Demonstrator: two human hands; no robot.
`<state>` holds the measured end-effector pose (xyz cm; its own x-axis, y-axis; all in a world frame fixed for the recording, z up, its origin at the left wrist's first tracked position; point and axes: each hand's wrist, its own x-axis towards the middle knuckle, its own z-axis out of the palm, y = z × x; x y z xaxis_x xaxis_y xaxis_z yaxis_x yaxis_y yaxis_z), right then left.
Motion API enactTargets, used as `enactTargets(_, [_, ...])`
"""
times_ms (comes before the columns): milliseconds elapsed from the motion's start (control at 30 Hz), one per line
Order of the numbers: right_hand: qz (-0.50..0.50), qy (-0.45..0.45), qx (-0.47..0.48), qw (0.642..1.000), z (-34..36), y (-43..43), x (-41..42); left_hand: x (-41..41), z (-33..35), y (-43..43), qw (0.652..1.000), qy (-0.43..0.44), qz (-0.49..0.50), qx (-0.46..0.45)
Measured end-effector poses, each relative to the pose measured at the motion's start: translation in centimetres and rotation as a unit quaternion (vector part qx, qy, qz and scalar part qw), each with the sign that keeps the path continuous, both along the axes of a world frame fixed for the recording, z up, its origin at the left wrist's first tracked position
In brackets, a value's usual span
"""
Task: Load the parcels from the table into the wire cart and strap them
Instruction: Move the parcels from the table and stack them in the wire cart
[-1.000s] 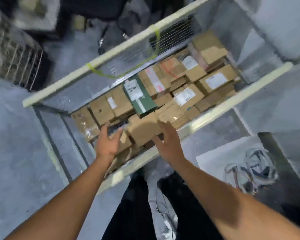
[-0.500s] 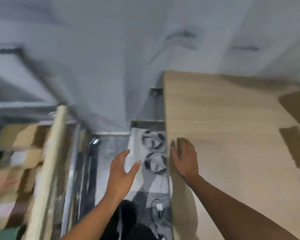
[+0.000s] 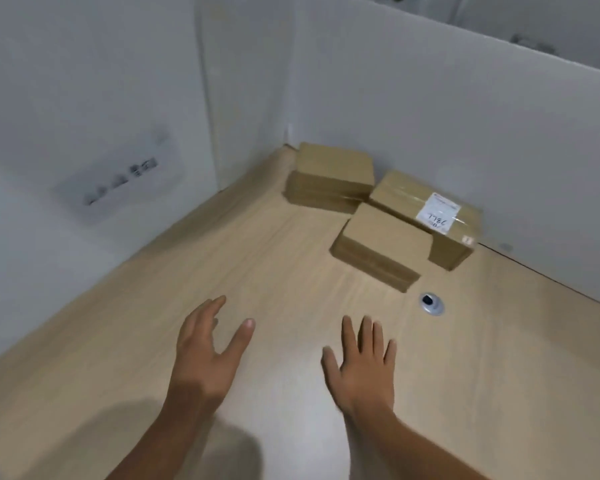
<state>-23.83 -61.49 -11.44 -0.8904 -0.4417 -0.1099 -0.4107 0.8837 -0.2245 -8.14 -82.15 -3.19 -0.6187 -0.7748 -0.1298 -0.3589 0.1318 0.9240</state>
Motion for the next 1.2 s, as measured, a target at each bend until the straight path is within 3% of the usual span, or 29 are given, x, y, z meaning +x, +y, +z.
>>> enactTargets(167, [-0.007, 0.023, 0.025, 0.999, -1.4, -0.4, -0.6, -14.6, -0.5, -5.4, 0.997, -0.023, -0.072, -0.020])
enactTargets(300, [-0.002, 0.059, 0.039, 0.998, -1.7, -0.7, -0.9, -26.8, 1.1, -9.9, 0.982, -0.082, -0.042, -0.162])
enactTargets(367, [-0.006, 0.086, 0.035, 0.996, -2.2, -0.6, -1.0, -32.6, 1.7, -11.8, 0.978, -0.099, -0.037, -0.180])
enactTargets(467, [-0.015, 0.127, 0.011, 0.992, -3.0, -0.8, -1.6, -39.8, 2.2, -14.4, 0.989, -0.101, -0.013, -0.105])
enactTargets(600, [-0.006, 0.130, -0.012, 0.991, -3.1, -0.8, -2.3, -43.8, 0.8, -16.5, 0.993, -0.084, -0.017, 0.078])
enactTargets(667, [0.003, 0.107, 0.007, 0.994, -3.4, -0.4, -1.9, -43.9, -0.9, -16.7, 0.984, -0.065, -0.037, 0.162])
enactTargets(733, [0.011, 0.083, 0.027, 0.996, -2.9, -0.3, -1.7, -43.3, -1.8, -16.8, 0.985, -0.042, -0.027, 0.168])
enactTargets(867, [0.012, 0.030, 0.060, 0.998, -1.4, -0.5, -1.7, -38.1, -0.9, -16.2, 0.979, -0.087, -0.025, 0.184])
enactTargets(1033, [0.017, -0.003, 0.052, 0.998, -1.2, -0.3, -1.8, -25.3, -0.9, -15.0, 0.979, -0.089, 0.049, 0.177])
enactTargets(1200, [0.011, -0.071, 0.021, 0.997, -0.3, 0.0, -1.7, -8.6, 0.2, -7.3, 0.968, -0.067, 0.149, 0.190])
